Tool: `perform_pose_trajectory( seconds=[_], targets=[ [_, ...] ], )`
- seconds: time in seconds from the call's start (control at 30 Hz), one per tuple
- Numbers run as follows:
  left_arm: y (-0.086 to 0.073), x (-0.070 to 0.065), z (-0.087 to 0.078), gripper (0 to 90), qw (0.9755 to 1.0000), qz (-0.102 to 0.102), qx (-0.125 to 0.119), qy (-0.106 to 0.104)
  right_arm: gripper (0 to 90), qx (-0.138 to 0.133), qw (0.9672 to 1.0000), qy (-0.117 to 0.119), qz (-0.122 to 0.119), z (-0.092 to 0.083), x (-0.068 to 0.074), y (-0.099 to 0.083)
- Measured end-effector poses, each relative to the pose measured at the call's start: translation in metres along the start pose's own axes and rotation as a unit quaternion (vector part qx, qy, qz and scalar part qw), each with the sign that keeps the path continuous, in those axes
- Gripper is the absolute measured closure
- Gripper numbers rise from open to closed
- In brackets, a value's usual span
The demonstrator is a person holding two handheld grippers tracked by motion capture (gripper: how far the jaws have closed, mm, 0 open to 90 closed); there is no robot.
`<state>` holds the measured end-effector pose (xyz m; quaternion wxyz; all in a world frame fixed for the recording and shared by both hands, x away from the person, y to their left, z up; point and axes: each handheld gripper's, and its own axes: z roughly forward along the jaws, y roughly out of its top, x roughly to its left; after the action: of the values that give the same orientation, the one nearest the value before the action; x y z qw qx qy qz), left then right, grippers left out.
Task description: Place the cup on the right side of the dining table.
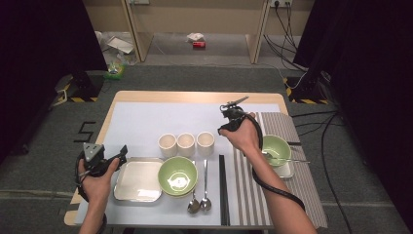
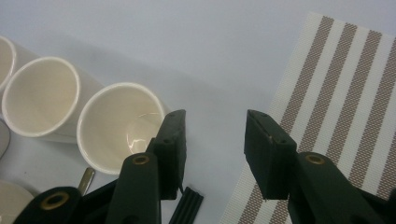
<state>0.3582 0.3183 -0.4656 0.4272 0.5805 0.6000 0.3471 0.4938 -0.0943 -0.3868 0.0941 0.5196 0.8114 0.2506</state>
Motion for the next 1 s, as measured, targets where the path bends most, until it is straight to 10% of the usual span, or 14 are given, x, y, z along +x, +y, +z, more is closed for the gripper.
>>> perform_pose_trajectory(
  seconds=[1.0],
  targets=[
    [-0.001, 0.001, 0.0, 14.0, 1.0, -0.004, 0.0, -0.001, 69.1, 0.041, 0.9989, 0.011, -0.019, 0.03, 0.026, 0.009]
  ],
)
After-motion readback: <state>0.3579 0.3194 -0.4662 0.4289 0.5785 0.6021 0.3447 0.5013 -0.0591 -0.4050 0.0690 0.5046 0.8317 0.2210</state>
